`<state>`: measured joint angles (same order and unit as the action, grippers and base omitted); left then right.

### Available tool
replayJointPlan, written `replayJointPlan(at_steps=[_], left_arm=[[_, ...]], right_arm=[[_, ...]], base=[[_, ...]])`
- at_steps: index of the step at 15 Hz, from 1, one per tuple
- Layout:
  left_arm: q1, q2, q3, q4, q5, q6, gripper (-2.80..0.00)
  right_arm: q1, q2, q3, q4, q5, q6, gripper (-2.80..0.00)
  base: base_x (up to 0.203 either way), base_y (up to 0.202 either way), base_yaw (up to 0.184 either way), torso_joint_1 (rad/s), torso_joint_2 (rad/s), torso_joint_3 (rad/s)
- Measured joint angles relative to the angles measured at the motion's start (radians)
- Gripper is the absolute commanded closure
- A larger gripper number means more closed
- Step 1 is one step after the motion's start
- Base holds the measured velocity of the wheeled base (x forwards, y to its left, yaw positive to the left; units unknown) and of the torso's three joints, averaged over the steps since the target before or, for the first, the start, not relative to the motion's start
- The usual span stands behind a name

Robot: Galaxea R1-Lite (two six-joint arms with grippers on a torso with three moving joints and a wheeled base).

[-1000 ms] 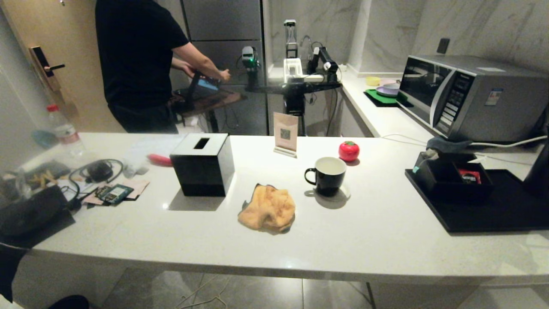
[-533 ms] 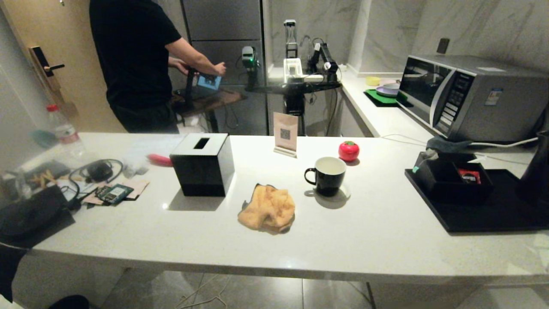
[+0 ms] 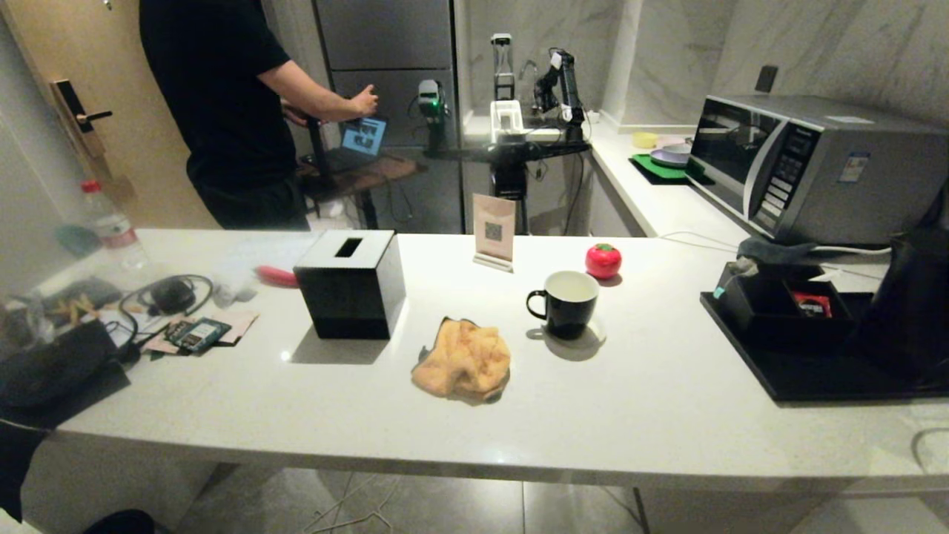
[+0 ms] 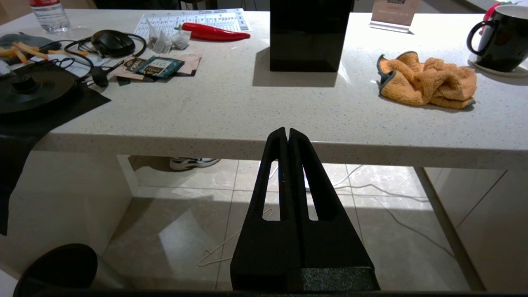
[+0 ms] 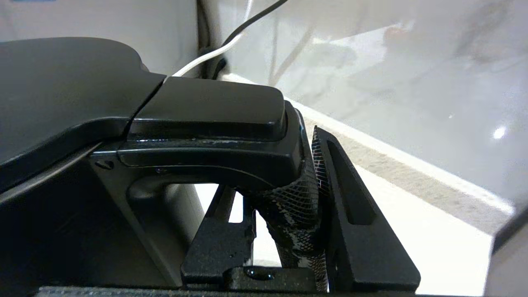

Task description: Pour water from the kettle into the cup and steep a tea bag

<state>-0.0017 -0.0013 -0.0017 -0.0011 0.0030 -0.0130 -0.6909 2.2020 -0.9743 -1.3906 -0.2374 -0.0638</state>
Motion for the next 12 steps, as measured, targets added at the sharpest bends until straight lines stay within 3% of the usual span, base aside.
replayJointPlan(at_steps=[12], left_arm=[[0.000,0.000,0.000,0.000,0.000,0.000,0.00]], right_arm=[[0.017,0.090,-0.067,-0.040,-0.002,-0.012,0.00]], base=[[0.000,0.000,0.000,0.000,0.00,0.000]])
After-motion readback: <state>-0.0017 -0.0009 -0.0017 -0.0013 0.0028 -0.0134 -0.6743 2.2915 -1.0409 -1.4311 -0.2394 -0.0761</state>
